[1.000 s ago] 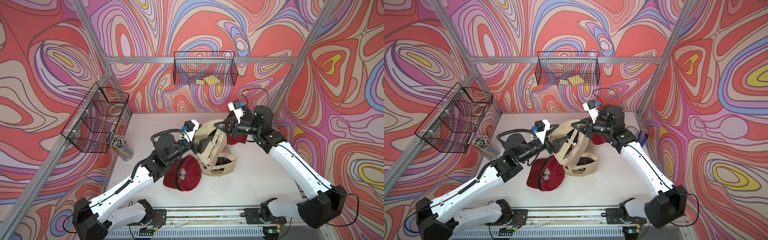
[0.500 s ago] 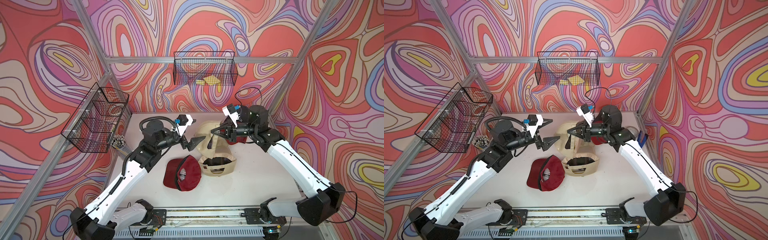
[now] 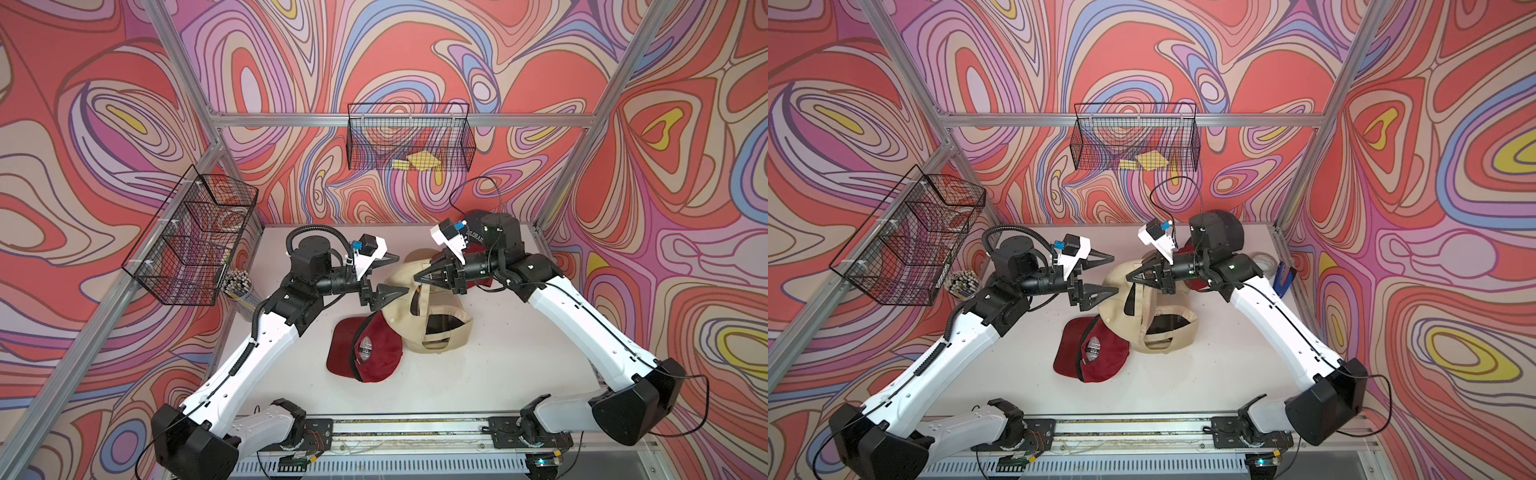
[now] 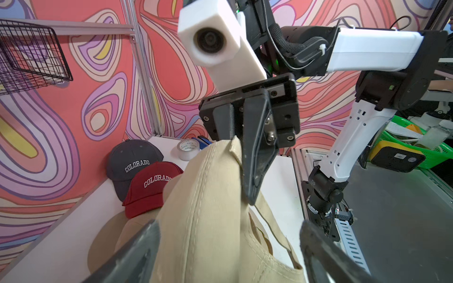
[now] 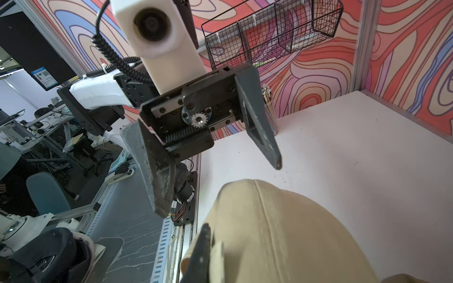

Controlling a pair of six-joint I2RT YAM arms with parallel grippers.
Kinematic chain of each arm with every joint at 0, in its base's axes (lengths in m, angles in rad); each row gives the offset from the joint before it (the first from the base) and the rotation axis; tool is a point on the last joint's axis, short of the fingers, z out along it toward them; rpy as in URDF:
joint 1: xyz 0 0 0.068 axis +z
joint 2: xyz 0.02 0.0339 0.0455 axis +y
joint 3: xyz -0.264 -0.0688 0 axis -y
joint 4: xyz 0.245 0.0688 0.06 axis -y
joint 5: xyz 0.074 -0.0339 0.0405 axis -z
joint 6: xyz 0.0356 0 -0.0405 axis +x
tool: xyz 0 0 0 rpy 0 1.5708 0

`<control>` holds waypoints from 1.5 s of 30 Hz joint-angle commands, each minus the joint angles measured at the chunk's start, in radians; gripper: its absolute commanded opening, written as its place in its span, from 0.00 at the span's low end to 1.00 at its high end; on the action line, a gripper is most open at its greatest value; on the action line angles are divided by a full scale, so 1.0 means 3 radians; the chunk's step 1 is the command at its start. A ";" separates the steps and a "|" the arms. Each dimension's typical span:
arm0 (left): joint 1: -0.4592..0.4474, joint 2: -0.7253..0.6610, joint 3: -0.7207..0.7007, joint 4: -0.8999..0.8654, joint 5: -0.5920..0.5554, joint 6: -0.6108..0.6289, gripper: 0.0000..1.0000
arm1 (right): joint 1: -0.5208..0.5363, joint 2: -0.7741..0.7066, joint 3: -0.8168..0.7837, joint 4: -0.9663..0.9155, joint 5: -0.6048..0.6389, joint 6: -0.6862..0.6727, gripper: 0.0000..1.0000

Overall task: Open the adjustable buckle of the baseball cap
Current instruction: Pick up the baseball cap from the center of the board.

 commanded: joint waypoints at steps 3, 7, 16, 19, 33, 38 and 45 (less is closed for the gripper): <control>-0.0005 0.0122 -0.0028 0.0116 -0.0040 -0.0125 0.83 | 0.0089 0.0049 0.0124 -0.0166 0.0004 -0.0203 0.00; -0.0046 0.0193 0.0031 -0.0047 -0.0038 -0.0018 0.74 | 0.0107 0.0039 0.0135 -0.0188 0.0016 -0.0218 0.00; -0.0125 0.0251 0.0089 -0.0090 -0.0190 -0.0068 0.00 | 0.0112 0.0023 0.0153 -0.0112 0.0266 -0.0073 0.07; -0.0121 0.0244 0.0097 -0.0018 -0.0604 -0.0310 0.00 | 0.0109 -0.0002 0.0169 -0.0029 0.0572 0.0115 0.31; -0.0120 0.0081 -0.0058 0.0293 -0.0829 -0.0506 0.00 | 0.0112 -0.0407 0.0154 0.0180 0.1890 0.0843 0.39; -0.0120 0.0070 -0.0075 0.0317 -0.0797 -0.0502 0.00 | 0.0109 -0.0446 0.0165 0.0206 0.1747 0.0856 0.32; -0.0120 0.0122 -0.0069 0.0339 -0.0670 -0.0503 0.00 | 0.0127 -0.0560 0.0019 0.0359 0.1671 0.0636 0.37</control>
